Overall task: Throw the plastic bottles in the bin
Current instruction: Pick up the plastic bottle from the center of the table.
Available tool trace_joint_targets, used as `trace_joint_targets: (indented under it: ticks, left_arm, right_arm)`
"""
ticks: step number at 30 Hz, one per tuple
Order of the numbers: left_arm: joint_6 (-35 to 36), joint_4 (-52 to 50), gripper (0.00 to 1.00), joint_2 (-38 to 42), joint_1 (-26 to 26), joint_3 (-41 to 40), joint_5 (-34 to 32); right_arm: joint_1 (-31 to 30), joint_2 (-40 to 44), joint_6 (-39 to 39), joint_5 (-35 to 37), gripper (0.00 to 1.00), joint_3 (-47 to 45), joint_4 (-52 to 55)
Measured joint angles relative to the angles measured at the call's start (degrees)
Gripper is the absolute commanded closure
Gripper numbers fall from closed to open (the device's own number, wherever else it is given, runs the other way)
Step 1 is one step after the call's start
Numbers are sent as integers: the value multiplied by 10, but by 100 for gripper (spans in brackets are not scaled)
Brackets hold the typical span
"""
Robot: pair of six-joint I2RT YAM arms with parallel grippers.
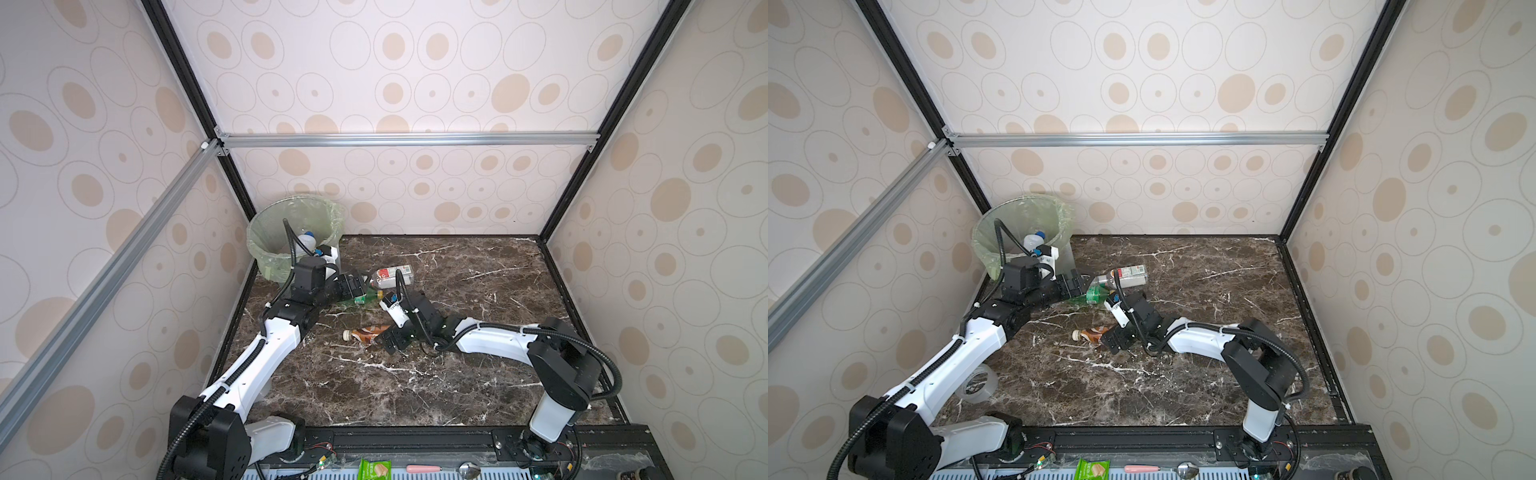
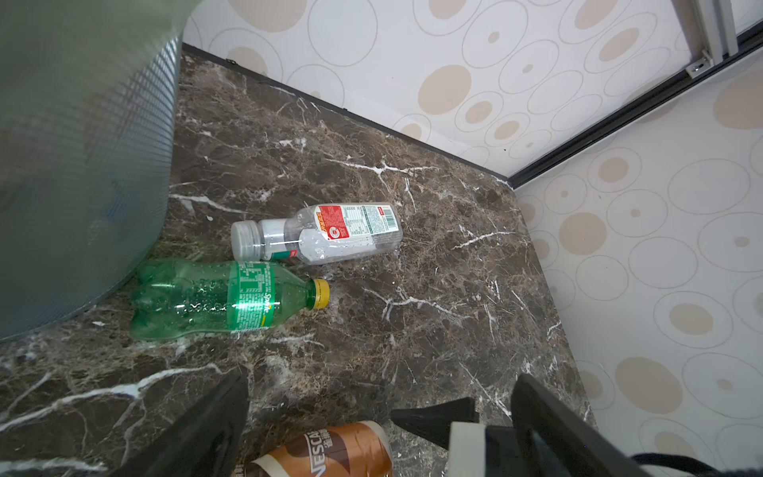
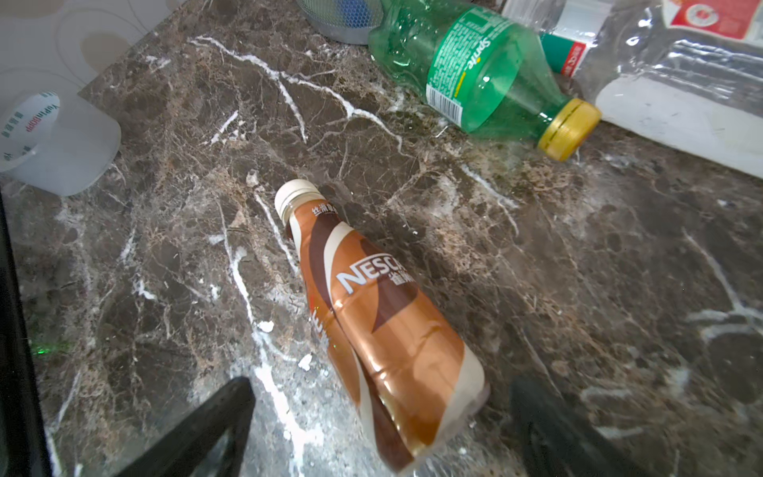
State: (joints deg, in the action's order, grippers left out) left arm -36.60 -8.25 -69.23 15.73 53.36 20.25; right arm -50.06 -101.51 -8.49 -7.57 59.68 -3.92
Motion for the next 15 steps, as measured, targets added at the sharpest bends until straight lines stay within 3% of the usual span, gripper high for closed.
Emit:
trace_joint_targets:
  ticks: [15]
  left_arm:
    - [-13, 19, 1, 12, -3, -23, 20]
  right_arm:
    - [-14, -70, 31, 20, 18, 44, 28]
